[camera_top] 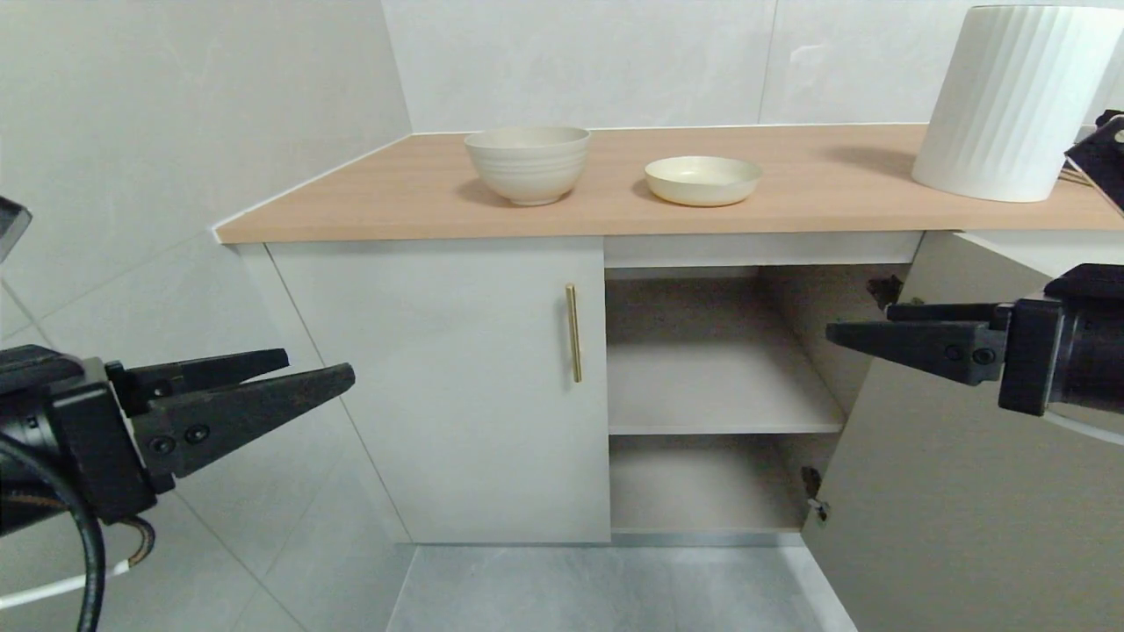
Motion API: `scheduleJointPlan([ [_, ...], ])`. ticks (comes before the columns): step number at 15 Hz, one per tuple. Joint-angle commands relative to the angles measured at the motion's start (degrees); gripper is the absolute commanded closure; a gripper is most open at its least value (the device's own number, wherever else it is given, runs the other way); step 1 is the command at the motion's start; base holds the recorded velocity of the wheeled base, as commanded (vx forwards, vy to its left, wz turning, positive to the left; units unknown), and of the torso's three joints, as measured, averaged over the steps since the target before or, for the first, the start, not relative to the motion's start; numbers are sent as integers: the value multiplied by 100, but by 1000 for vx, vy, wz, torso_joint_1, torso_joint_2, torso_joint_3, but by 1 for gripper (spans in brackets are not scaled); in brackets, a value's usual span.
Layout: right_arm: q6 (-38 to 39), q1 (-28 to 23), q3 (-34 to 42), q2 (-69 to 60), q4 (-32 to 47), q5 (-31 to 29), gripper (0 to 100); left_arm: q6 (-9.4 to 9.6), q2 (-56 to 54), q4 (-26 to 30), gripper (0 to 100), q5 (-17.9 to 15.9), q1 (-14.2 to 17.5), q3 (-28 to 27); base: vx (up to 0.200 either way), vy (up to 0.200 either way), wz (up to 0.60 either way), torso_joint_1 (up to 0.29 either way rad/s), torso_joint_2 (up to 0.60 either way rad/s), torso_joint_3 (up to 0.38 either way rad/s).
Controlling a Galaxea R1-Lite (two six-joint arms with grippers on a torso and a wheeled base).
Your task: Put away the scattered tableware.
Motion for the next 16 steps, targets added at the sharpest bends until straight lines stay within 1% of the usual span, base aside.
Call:
scheduleJointPlan([
  [1, 2, 3, -22, -154, -4, -9, 0, -6, 47, 8, 0, 10, 4, -49, 0, 0, 0, 0, 0, 0],
  [6, 2, 3, -14, -163, -4, -18, 0, 3, 74, 16, 0, 1, 4, -49, 0, 0, 0, 0, 0, 0],
  [16, -7, 12, 4, -163, -13, -9, 0, -6, 91, 25, 0, 10, 4, -101, 200, 0, 0, 9, 0, 3],
])
